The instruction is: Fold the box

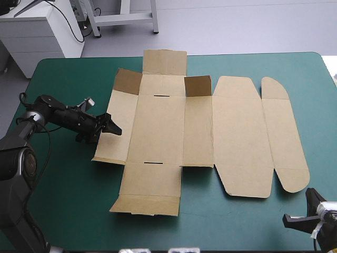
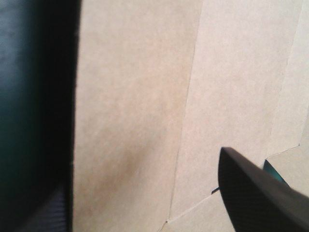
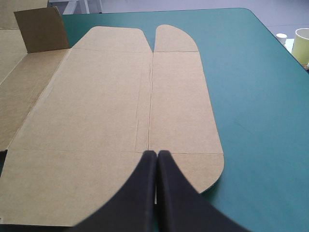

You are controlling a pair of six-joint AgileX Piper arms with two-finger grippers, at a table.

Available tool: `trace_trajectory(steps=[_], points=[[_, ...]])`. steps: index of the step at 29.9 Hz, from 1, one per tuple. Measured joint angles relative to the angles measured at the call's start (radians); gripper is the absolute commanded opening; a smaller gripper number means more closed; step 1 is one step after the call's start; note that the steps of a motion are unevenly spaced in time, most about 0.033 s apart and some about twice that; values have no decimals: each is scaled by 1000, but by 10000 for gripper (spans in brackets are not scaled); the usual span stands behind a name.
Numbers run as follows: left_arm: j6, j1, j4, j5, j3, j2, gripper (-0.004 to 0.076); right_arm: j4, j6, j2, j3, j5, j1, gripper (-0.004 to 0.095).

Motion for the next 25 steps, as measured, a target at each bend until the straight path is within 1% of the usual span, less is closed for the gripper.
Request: trace_trajectory(steps=[5,7,9,11,13,19,25], points=[[-8,-14,-20,-1,0,7,450,0,0,0,0,0,0,-20],[-8,-14,-21,-1,0,9,398,0,0,0,0,0,0,-20],[-16,-15,-21,-4,0,11,301,0,0,0,0,0,0,-20],[-43,-16,-21,-6,2,15,169,0,0,0,0,0,0,-20],[-61,-20,-19,-7,2,19,0,0,0,0,0,0,0,-20],[-94,-26,-35,6,2,18,-8,0,0,0,0,0,0,-20],[-76,-28,-4,7,-4,-11,-8,0,0,0,0,0,0,-20]])
